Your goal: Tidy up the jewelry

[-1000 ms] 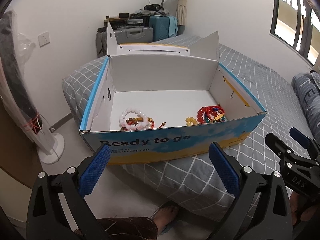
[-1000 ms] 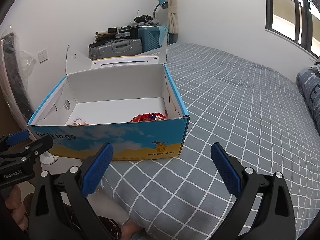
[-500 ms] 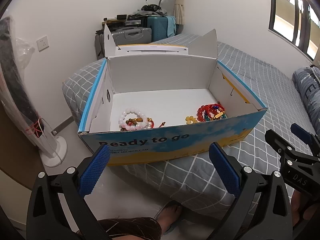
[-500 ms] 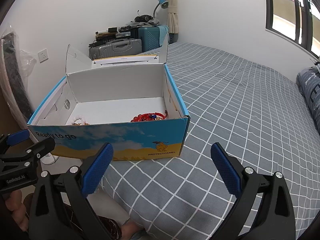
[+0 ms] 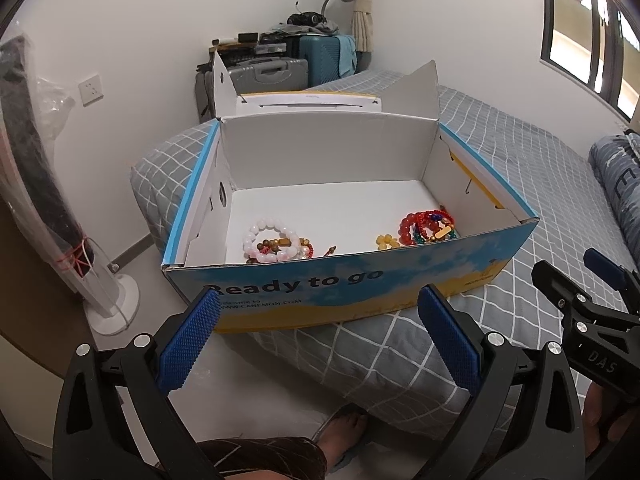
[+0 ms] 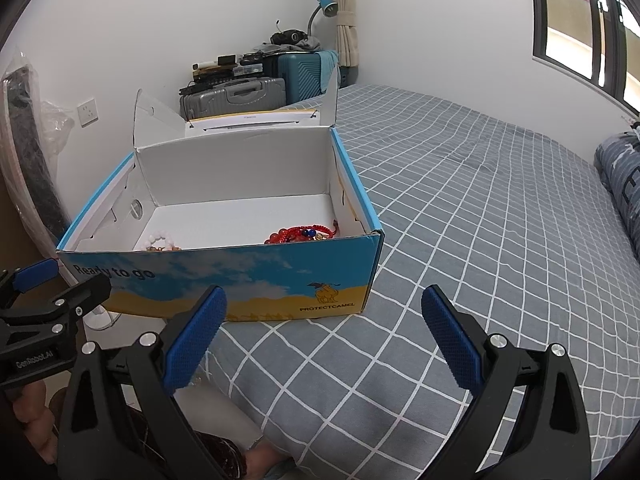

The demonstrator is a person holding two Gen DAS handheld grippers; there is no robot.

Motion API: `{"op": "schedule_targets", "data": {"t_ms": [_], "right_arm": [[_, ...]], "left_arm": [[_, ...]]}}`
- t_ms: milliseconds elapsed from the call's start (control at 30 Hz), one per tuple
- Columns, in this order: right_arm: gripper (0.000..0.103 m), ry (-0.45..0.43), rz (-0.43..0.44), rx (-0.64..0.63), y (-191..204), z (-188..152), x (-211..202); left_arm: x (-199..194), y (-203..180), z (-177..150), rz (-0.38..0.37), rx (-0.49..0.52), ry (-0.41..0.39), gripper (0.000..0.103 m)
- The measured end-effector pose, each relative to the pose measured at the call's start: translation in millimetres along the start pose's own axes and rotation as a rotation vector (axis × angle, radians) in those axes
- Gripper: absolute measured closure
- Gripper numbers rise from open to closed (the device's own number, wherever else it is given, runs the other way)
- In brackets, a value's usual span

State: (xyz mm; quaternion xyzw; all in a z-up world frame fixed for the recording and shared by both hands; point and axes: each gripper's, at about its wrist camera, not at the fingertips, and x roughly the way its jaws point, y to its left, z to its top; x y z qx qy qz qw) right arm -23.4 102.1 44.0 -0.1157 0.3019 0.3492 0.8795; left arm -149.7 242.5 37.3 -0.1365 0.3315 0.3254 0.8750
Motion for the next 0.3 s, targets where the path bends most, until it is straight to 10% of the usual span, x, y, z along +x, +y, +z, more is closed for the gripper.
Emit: {"op": "schedule_targets", "data": {"t_ms": [300], "right_arm": [[0.009,-0.002,0.017,0.015,-2.5,0.2,2.1]], "left_arm": [[2.7,5.2,2.1,0.024,-0.027,0.004,0.006]]}}
